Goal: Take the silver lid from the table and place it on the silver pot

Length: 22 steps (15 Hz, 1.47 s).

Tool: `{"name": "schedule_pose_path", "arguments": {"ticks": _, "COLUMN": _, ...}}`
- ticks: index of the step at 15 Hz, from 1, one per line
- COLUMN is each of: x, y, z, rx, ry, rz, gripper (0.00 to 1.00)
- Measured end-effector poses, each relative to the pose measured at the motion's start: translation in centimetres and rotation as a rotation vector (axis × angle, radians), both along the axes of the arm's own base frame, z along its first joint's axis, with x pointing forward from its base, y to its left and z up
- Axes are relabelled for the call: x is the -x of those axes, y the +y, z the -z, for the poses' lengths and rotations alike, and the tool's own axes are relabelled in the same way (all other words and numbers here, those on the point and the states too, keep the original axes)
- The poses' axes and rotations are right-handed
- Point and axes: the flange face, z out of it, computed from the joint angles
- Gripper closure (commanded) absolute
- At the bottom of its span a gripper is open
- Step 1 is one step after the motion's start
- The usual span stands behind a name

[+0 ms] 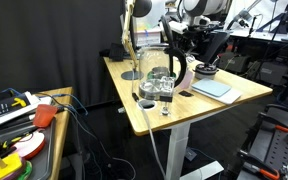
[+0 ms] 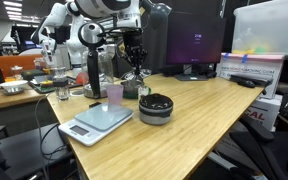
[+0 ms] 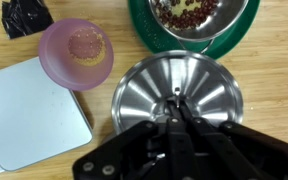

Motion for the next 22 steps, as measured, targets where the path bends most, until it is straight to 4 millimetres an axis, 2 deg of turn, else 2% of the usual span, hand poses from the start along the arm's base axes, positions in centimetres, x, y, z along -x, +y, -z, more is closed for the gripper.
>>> {"name": "schedule_pose_path", "arguments": {"ticks": 4, "x": -1.1, "y": 2.2, "z": 0.1, "rx": -0.008, "ry": 0.005, "rz": -0.041, "gripper": 0.99}}
{"name": "schedule_pose_path", "arguments": {"ticks": 9, "x": -4.4, "y": 4.5, "z": 0.2, "rx": -0.003, "ry": -0.019, "rz": -0.095, "gripper": 0.99}}
{"name": "schedule_pose_path", "arguments": {"ticks": 13, "x": -6.4, "y": 5.1, "z": 0.4, "rx": -0.009, "ry": -0.025, "rz": -0.128, "gripper": 0.99}}
{"name": "schedule_pose_path", "arguments": {"ticks": 19, "x": -7.4, "y": 5.1, "z": 1.6, "rx": -0.048, "ry": 0.007, "rz": -0.143, "gripper": 0.99}}
{"name": "schedule_pose_path", "arguments": {"ticks": 22, "x": -7.8, "y": 5.9, "z": 2.1, "rx": -0.079, "ry": 0.024, "rz": -0.152, "gripper": 0.99}}
